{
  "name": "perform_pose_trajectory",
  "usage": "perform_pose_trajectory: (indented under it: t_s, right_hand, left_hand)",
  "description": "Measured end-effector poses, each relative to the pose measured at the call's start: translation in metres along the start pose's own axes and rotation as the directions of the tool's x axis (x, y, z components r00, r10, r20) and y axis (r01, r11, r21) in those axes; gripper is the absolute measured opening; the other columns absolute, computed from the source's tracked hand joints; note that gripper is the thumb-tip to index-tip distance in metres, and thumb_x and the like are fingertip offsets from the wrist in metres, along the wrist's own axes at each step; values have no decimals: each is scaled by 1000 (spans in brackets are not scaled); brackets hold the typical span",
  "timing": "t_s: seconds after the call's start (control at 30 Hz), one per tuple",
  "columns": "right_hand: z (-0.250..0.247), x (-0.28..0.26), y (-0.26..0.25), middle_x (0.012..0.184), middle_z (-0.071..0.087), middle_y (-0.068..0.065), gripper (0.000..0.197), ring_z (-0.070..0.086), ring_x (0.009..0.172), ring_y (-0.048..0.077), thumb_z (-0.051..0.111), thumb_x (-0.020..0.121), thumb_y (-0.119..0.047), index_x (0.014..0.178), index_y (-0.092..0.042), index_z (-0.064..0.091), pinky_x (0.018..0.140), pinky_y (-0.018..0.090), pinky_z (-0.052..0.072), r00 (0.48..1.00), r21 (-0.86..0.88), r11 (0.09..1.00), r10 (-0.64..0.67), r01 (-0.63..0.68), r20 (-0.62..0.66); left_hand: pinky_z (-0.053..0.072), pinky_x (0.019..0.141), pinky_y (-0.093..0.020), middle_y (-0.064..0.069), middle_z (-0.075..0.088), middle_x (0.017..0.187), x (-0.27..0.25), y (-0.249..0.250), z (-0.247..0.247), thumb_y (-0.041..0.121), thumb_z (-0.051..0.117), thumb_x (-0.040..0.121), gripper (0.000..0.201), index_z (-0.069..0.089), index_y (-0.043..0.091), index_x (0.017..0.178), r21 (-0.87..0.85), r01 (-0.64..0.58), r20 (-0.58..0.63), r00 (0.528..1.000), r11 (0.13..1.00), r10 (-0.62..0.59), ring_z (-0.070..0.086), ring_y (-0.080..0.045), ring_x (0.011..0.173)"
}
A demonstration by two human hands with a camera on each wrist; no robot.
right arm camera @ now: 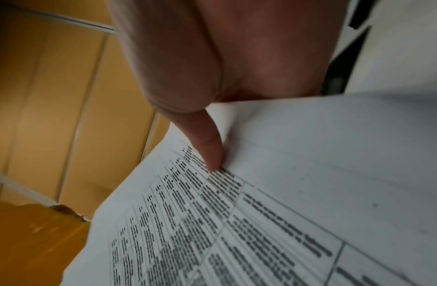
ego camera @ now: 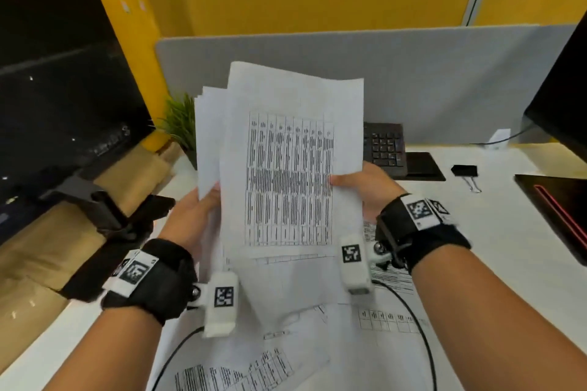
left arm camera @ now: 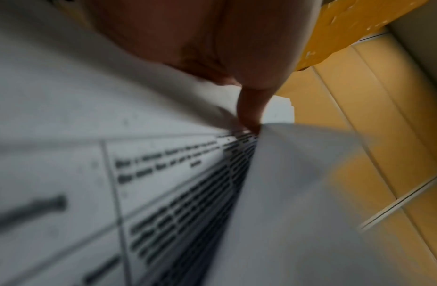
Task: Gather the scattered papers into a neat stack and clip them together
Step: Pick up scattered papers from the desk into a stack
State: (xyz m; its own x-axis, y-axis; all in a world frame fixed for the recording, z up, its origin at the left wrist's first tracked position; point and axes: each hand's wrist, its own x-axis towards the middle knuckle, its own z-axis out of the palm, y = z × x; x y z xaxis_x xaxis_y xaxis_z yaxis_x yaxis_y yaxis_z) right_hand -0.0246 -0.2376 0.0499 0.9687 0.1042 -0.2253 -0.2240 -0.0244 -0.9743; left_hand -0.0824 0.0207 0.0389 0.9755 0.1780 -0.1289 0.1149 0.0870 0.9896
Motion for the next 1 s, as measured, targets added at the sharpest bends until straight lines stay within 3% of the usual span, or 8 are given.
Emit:
perform_pose_trajectory:
  t_s: [0.07, 0.13, 0.3, 0.43, 0.57, 0.7, 0.83, 1.0]
  right_hand:
    - [2, 13, 13, 116, 67, 11, 72, 65, 103, 31, 82, 57, -19, 124, -10, 54, 96, 53, 48, 1000, -54, 999, 0, 1, 3]
    - [7, 22, 18, 115, 66, 6, 81, 66, 101, 27, 82, 50, -26, 123, -15, 49, 92, 51, 50, 1000, -160, 987, -18, 21, 17]
    - [13, 30, 2, 126, 57, 11, 64, 60, 107, 27, 73, 80, -16, 129, -20, 31, 94, 45, 50, 989, -406, 913, 25, 36, 145]
    - [-12, 41, 15, 145, 37, 14, 98, 47, 125, 33, 76, 76, -30, 148, -21, 11, 100, 41, 41, 986, -977, 207, 143, 53, 84]
    - [-32, 51, 36, 149, 32, 12, 112, 38, 133, 34, 77, 66, -55, 149, -23, 8, 108, 47, 35, 964, -999, -33, 265, 38, 28]
    - [-38, 49, 31, 141, 44, 4, 89, 43, 129, 29, 75, 72, -43, 144, -28, 25, 107, 46, 28, 994, -998, -36, 99, -46, -49]
    - [-55, 37, 4, 114, 62, 9, 29, 58, 108, 31, 59, 87, -22, 116, -18, 56, 97, 41, 44, 989, -997, -56, -142, -47, -39]
    - [-93, -5, -35, 102, 65, 17, 34, 61, 96, 34, 68, 84, -30, 109, -8, 62, 75, 34, 46, 901, -918, 382, -356, -103, -249]
  left_hand:
    - [48, 91, -37, 0, 70, 112, -1, -7, -2, 62, 49, 78, 57, 61, 23, 119, -112, 89, 15, 996, 990, -88, 65, -16, 104]
    - [50, 84, -37, -2, 73, 105, -3, -17, -2, 58, 61, 71, 54, 64, 21, 110, -87, 104, 51, 994, 991, -99, 69, -18, 95]
    - [49, 83, -36, -9, 68, 103, -2, -28, -24, 10, 69, 81, 22, 63, 15, 102, 377, 6, -213, 974, 926, 80, 65, -24, 88]
    - [43, 84, -37, -15, 62, 105, -6, -18, -60, 11, 65, 85, 32, 60, 5, 116, 358, 7, -401, 904, 934, 147, 56, -26, 91]
    - [42, 89, -43, -10, 58, 107, -12, -16, -84, 17, 64, 87, 39, 55, 8, 124, 311, 21, -478, 868, 950, 137, 55, -30, 99]
    - [38, 84, -38, -6, 56, 107, -16, -18, -80, 13, 62, 88, 38, 54, 7, 125, 260, 7, -491, 862, 966, 126, 51, -26, 96]
    - [40, 87, -37, -7, 59, 111, -11, -22, -67, 11, 63, 87, 40, 54, 9, 125, 206, -14, -462, 880, 978, 110, 54, -26, 99]
    - [40, 87, -36, -6, 57, 110, -4, -21, -48, 13, 65, 85, 43, 54, 6, 126, 250, -78, -407, 896, 965, 178, 52, -23, 98]
